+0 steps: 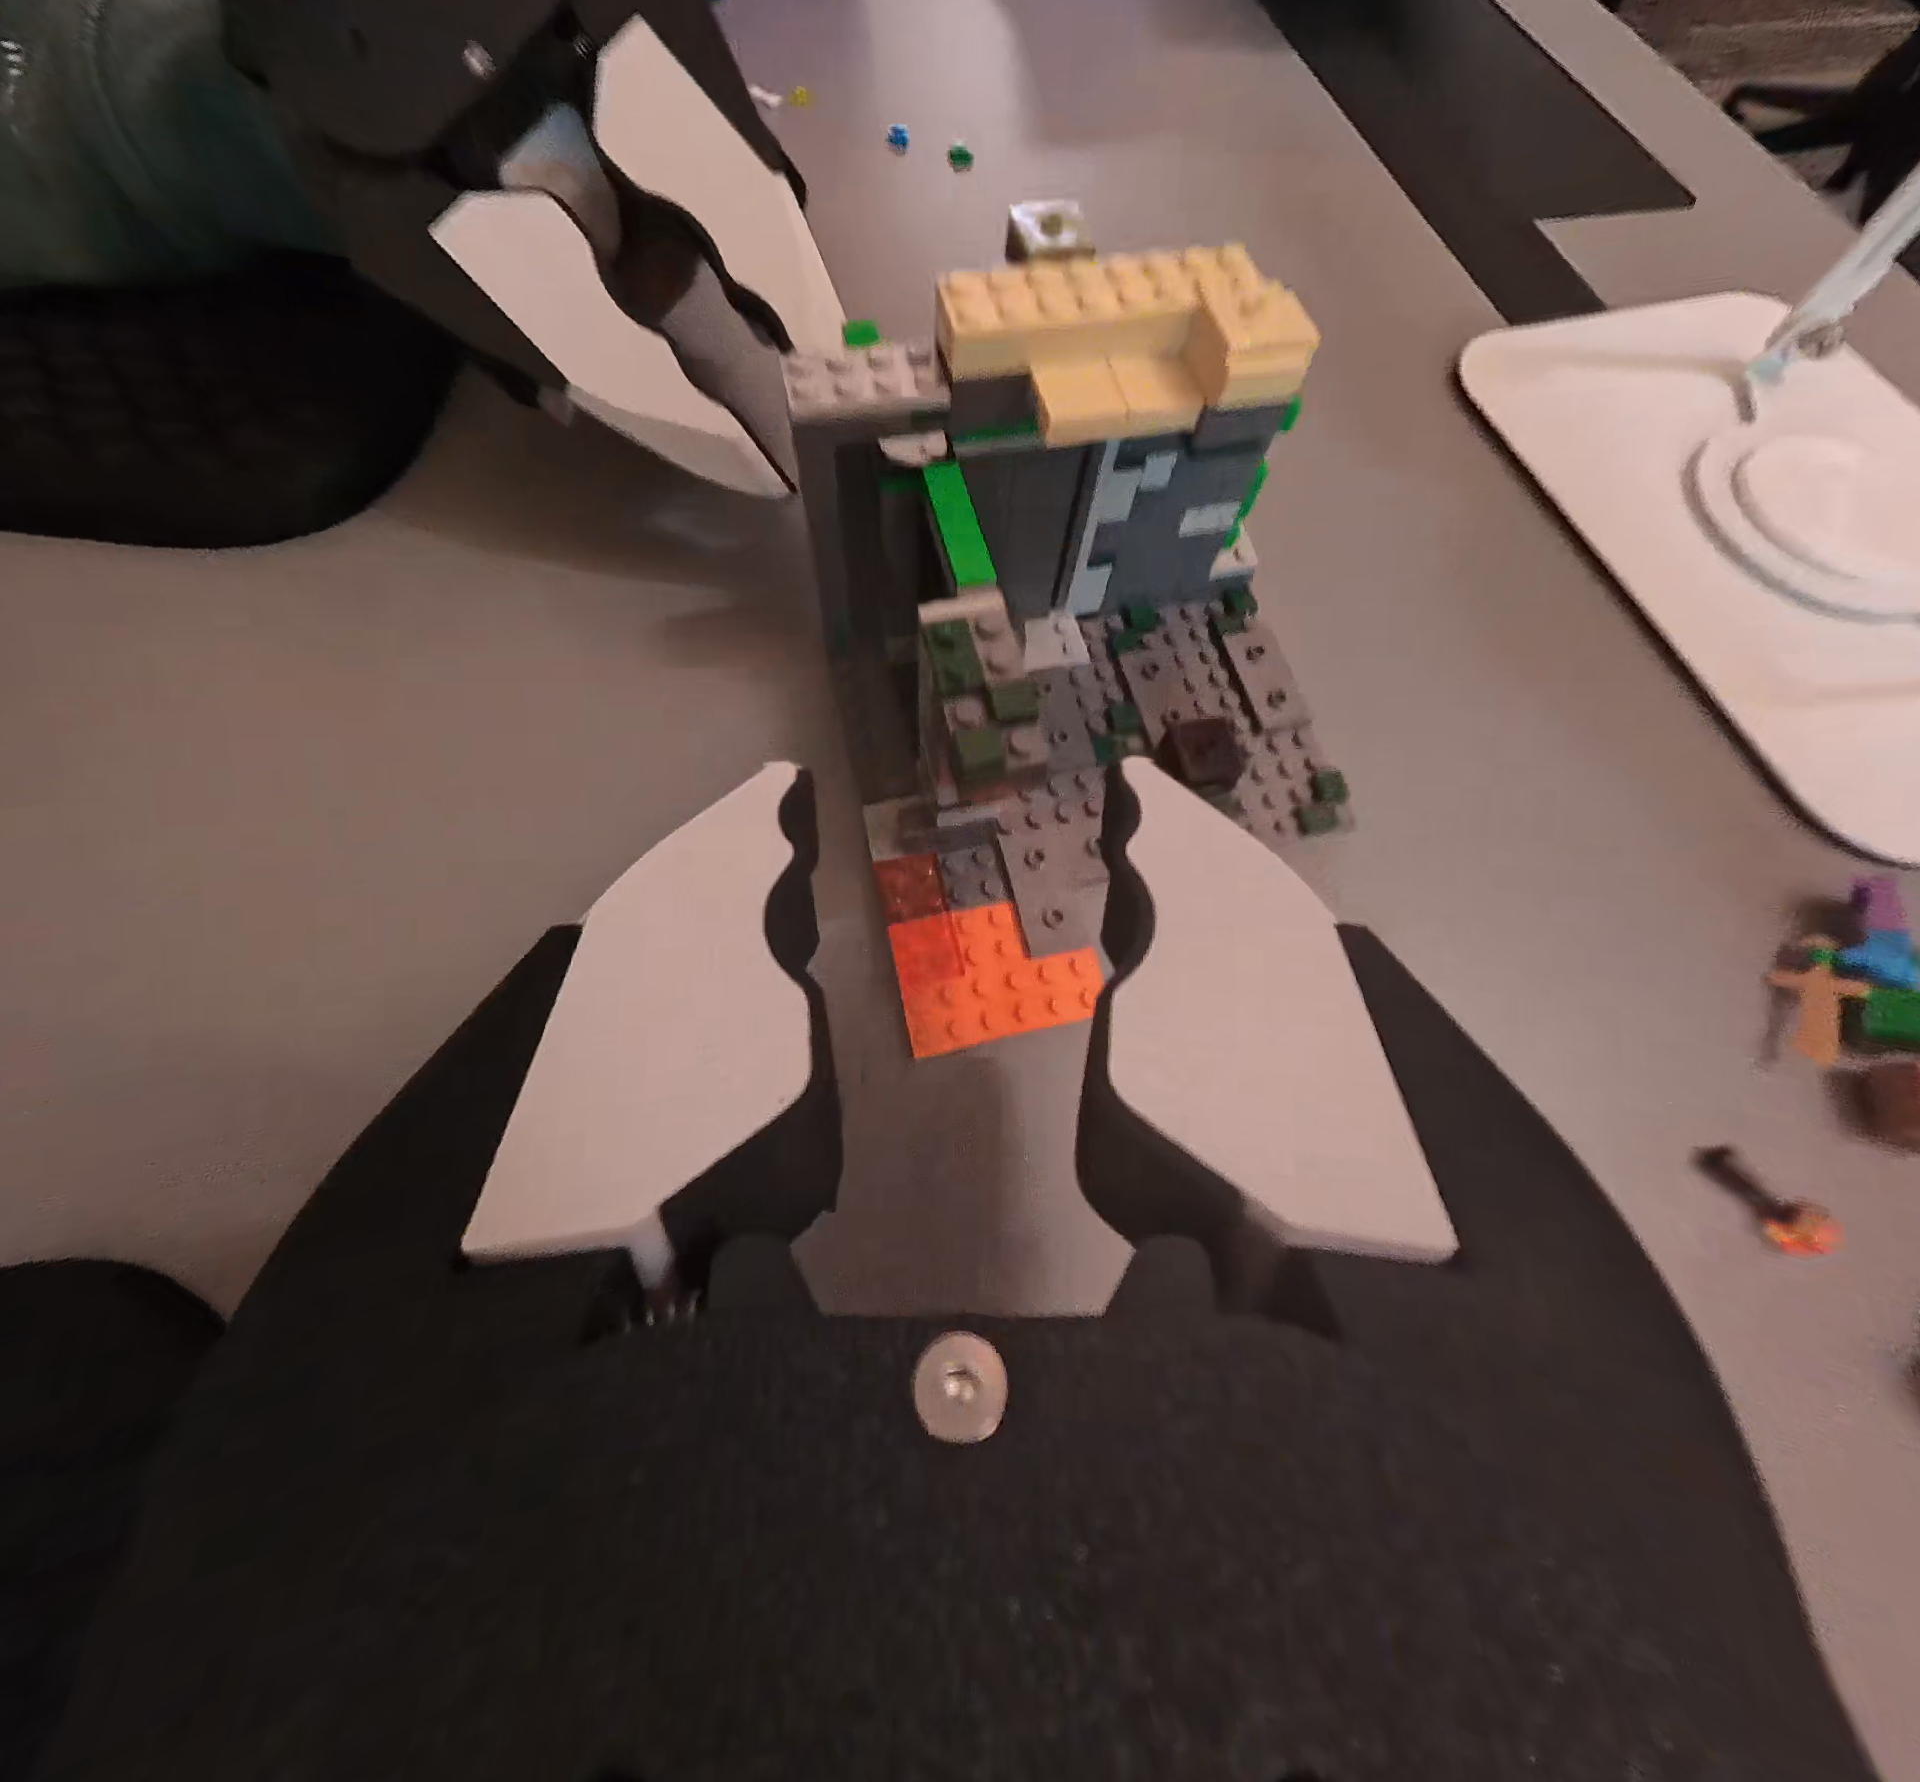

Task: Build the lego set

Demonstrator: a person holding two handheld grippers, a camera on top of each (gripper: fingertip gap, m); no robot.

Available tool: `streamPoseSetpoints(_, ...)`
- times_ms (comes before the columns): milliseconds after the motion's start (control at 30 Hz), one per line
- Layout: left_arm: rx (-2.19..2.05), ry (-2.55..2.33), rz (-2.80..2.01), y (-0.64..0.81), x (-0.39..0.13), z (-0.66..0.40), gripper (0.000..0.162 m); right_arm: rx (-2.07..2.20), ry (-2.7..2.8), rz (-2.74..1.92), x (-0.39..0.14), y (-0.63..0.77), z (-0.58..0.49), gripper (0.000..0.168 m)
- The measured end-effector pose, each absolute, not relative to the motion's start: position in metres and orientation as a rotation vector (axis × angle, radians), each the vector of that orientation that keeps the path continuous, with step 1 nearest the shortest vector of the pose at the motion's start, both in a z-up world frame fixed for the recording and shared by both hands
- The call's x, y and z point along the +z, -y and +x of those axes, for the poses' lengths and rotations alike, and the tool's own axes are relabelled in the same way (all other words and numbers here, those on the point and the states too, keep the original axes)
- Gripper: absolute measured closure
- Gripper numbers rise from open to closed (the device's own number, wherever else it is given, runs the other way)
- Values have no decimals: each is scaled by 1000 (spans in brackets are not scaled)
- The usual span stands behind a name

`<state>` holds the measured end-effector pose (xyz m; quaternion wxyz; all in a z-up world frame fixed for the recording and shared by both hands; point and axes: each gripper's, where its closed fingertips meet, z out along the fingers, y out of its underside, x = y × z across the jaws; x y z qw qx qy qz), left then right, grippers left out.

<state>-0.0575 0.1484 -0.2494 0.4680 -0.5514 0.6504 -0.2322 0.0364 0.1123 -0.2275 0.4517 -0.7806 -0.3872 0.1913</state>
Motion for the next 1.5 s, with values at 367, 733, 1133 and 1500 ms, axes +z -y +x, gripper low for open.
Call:
streamPoseSetpoints(367,-621,-1513,-1329,-148,-228,-65,145,456,1095,-2042,-273,-124,31,128)
streamPoseSetpoints(733,-645,-1559,-1261,-128,-222,-63,145,319,1166,-2187,-285,-103,26,141)
streamPoseSetpoints(1133,-635,-1604,-1261,-121,-230,-61,145,311,1039,-2217,-277,-121,21,143)
streamPoseSetpoints(1500,-515,-1676,-1300,-128,-249,-63,146,400,858,-2336,-275,-88,-23,145)
